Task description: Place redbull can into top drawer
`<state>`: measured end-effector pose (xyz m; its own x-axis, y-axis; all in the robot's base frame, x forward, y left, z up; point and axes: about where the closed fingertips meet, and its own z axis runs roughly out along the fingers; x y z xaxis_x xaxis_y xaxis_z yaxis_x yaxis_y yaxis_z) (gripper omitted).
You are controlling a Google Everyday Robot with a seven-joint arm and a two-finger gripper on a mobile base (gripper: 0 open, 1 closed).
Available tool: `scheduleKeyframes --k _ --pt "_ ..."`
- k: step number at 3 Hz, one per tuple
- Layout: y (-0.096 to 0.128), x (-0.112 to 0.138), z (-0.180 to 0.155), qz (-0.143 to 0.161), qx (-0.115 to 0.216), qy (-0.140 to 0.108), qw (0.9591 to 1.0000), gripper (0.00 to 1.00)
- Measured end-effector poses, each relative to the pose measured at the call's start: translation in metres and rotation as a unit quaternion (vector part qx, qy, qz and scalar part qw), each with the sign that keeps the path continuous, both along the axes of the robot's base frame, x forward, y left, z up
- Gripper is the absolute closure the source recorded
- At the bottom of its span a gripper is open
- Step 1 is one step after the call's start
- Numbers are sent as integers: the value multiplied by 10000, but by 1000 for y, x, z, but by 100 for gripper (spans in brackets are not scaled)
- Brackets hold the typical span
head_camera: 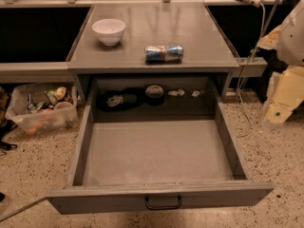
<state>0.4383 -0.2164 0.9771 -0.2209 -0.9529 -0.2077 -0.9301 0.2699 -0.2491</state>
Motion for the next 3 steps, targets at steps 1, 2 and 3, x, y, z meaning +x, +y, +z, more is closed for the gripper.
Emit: scheduleKeyframes --k 1,2,3 --pt "0 0 0 0 0 0 10000 0" --pt "3 12 2 171 -116 -121 9997 0" --pt "4 50 8 448 -88 -465 9979 0"
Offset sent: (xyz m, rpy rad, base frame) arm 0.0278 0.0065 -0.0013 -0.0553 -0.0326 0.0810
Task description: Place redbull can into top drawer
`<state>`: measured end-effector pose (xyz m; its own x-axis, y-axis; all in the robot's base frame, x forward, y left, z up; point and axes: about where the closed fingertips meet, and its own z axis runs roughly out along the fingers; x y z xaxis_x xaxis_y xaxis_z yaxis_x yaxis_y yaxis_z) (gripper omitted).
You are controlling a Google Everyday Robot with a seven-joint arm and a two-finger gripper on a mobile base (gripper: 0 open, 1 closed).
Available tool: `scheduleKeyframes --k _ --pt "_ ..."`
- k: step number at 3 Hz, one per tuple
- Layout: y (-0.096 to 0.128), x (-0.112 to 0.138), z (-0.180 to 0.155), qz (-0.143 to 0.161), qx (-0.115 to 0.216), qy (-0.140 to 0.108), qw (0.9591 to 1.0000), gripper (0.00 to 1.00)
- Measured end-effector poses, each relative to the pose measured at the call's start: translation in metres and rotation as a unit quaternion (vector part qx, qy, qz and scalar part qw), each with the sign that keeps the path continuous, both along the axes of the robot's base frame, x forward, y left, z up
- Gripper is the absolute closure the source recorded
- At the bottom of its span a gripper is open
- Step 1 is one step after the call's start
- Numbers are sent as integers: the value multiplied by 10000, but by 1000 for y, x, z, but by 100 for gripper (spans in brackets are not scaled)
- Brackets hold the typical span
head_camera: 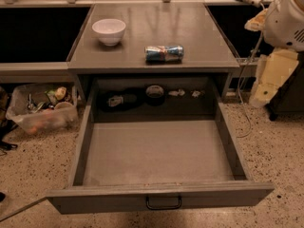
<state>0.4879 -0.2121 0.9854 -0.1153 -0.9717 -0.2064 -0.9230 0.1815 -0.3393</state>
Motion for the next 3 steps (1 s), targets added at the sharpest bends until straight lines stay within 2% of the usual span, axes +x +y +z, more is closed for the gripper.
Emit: scheduleKeyframes --k 1,2,3 --pt "8 53 5 309 32 -339 9989 0" --pt "28 104 1 652 262 -524 9961 0" --pt "64 155 -10 1074 479 -575 9914 0"
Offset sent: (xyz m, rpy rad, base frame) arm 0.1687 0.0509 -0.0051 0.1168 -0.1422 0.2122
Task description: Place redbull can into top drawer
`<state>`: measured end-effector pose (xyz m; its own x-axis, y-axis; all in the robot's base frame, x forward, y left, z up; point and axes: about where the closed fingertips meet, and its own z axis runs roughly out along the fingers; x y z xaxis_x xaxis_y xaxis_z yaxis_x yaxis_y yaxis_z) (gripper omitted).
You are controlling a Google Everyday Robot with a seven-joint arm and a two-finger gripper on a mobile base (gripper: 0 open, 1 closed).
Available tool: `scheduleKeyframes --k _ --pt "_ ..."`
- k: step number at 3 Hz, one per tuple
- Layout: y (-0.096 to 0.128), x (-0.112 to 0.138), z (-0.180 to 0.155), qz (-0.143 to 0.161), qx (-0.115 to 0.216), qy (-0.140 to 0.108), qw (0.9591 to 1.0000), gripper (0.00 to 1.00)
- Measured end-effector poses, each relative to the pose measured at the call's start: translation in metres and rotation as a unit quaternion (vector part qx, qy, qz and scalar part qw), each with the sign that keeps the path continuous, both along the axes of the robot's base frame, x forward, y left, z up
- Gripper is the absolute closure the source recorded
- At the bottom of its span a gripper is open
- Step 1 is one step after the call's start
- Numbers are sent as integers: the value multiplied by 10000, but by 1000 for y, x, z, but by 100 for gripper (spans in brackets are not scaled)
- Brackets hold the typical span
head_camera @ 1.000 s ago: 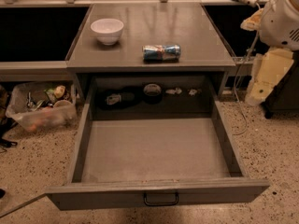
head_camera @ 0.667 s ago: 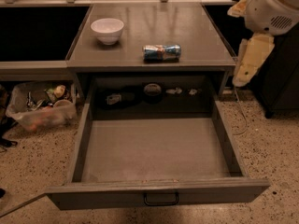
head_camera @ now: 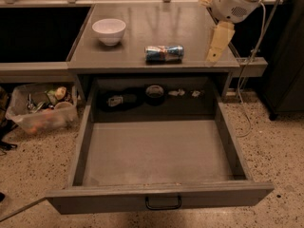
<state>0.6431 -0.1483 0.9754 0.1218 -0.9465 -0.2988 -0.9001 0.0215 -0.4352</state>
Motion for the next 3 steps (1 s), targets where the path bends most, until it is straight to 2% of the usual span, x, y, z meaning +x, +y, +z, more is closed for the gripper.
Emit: scheduleKeyframes --k 1,2,3 --pt "3 6 -5 62 33 -1 10000 0" --pt "11 30 -16 280 53 -47 9996 0" --pt "28 58 -34 587 214 -54 9980 0"
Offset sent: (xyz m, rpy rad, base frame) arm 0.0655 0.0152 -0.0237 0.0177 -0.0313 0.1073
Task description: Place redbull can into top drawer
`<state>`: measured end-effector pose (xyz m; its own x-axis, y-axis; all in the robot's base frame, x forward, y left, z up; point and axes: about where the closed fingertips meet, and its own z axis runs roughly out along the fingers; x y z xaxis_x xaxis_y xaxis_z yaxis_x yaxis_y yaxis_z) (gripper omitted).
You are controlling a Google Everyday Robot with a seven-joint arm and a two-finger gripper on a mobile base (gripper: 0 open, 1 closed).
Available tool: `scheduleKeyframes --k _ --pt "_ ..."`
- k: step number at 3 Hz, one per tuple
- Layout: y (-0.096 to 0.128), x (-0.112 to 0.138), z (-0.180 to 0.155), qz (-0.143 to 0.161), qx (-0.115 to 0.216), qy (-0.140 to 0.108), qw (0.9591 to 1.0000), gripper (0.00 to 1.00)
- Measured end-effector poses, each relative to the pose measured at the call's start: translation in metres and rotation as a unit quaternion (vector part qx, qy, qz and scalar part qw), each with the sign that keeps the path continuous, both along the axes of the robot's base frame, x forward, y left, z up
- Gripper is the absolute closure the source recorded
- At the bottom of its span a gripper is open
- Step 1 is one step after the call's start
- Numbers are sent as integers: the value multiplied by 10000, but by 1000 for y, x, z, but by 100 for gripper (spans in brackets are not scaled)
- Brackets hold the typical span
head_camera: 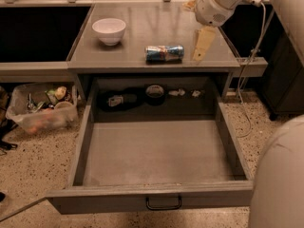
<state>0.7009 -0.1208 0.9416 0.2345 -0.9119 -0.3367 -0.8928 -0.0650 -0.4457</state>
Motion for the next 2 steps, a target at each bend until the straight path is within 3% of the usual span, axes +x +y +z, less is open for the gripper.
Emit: scheduleKeyframes --k 2 --pt "58 43 -41 313 399 2 9987 0"
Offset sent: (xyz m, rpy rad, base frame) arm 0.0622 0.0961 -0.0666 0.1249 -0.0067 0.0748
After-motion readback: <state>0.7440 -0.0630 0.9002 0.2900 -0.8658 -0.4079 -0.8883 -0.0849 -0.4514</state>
